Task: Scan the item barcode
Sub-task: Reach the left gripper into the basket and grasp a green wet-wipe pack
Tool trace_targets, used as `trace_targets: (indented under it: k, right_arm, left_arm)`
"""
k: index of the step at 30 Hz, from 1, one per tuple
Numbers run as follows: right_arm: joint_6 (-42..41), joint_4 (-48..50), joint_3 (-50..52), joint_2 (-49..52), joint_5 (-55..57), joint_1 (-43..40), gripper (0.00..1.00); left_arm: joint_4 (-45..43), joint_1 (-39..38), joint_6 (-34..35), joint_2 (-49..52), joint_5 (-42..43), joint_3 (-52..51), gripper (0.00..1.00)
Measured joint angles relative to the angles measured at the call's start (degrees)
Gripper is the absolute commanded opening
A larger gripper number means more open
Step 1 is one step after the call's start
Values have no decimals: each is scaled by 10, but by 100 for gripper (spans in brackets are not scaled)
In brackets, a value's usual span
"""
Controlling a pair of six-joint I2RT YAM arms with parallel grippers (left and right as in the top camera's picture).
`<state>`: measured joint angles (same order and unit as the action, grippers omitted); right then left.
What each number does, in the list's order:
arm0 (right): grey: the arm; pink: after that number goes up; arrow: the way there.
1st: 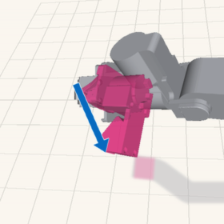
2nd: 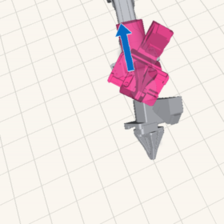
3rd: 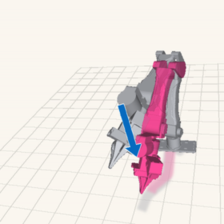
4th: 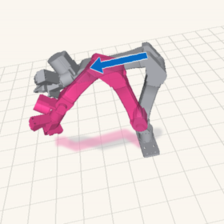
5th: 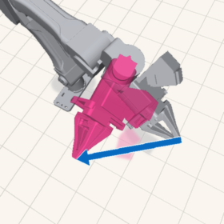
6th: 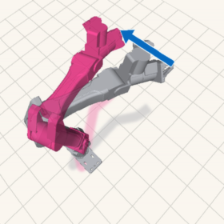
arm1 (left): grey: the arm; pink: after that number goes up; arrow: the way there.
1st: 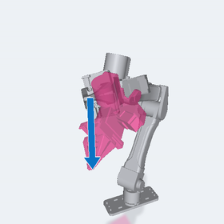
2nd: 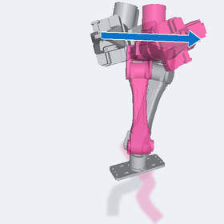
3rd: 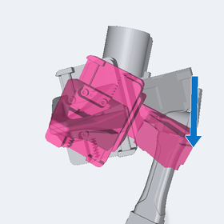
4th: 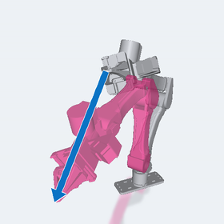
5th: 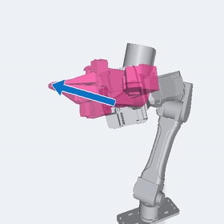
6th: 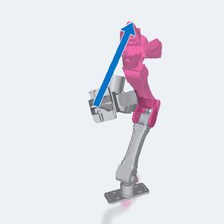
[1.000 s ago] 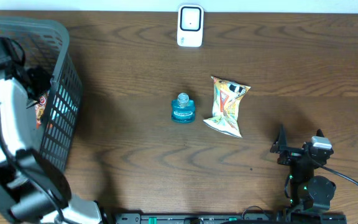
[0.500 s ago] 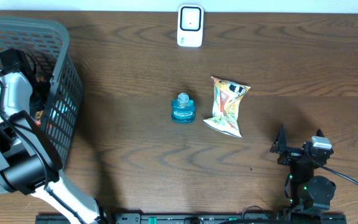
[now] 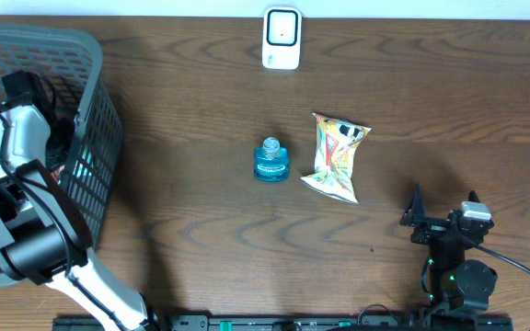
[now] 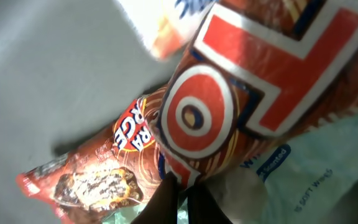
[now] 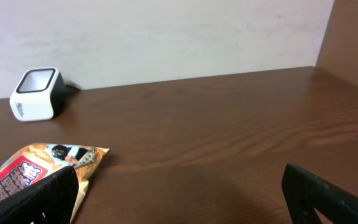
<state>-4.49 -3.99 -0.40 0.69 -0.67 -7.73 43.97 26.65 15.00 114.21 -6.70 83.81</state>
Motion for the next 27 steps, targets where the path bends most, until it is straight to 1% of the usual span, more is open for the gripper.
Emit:
trace_targets:
  k: [3, 9, 10, 12, 13, 14, 15, 20, 23, 27]
  right_arm:
    - [0, 0, 0, 0, 0, 0, 99]
    - [0, 0, 0, 0, 0, 0, 99]
    - [0, 0, 0, 0, 0, 0, 99]
    - [0, 0, 0, 0, 0, 0, 99]
    - [0, 0, 0, 0, 0, 0, 99]
    - [0, 0, 0, 0, 0, 0, 99]
    - [0, 0, 0, 0, 0, 0, 99]
    - [0, 0, 0, 0, 0, 0, 99]
    - [0, 0, 0, 0, 0, 0, 99]
    - [0, 0, 0, 0, 0, 0, 99]
  left_arm:
    - [9, 3, 0, -29, 0, -12, 7]
    - [6, 3, 0, -144, 13, -14, 8]
    - [6, 3, 0, -155, 17, -14, 9]
    - [7, 3, 0, -163, 24, -14, 49]
    - [7, 3, 0, -159, 29, -14, 72]
    - [6, 3, 0, -154, 33, -17, 82]
    - [6, 3, 0, -148, 35, -20, 86]
    - [5, 3, 1, -107, 43, -66, 87]
    - [-9, 3, -20, -72, 81, -88, 85]
    - [-17, 4, -35, -59, 108, -92, 83]
